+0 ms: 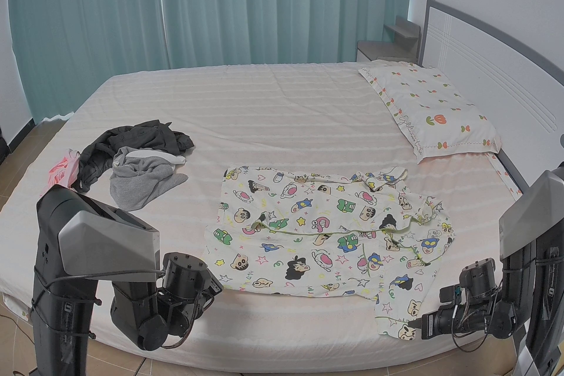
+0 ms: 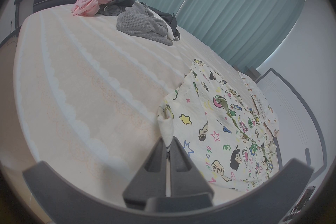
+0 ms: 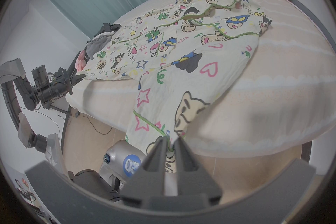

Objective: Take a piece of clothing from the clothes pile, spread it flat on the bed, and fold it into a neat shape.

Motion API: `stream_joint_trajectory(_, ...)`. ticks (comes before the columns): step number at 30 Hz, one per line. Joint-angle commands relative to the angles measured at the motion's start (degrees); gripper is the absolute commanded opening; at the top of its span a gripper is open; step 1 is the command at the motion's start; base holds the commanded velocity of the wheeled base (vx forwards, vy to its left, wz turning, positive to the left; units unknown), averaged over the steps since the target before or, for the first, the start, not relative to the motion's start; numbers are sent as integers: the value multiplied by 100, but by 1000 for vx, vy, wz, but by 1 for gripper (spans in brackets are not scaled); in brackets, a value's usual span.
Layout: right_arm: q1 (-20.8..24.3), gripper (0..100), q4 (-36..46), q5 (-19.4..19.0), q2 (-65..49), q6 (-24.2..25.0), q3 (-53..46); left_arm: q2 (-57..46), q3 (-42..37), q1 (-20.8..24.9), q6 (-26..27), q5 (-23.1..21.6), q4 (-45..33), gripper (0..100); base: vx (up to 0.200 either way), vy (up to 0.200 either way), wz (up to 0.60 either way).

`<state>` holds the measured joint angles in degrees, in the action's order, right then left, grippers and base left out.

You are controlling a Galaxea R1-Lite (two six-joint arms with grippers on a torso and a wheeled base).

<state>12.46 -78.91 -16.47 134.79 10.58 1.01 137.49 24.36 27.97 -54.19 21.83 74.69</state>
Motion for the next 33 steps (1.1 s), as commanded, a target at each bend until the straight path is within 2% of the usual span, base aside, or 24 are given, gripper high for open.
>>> stream_joint_trajectory(1,37,0,-10,30,47,-3,-101,-2,-1,-2,-4,5,2,0,0,0,0)
stream_joint_trajectory(8,-182,0,139,276,-436,5,-101,-29,-54,25,49,23,54,0,0,0,0)
stream_joint_trajectory(14,-226,0,1176,320,-1658,-100,-101,-20,-344,51,303,40,661,0,0,0,0)
stream_joint_trajectory(17,-226,0,1422,364,-2071,-162,-101,-11,-485,69,470,40,810,0,0,0,0)
stream_joint_trajectory(23,-165,0,1580,689,-2598,-197,-101,-2,-599,271,550,49,872,0,0,0,0)
stream_joint_trajectory(33,-218,0,1747,742,-2765,-355,-101,-29,-757,306,769,49,872,0,0,0,0)
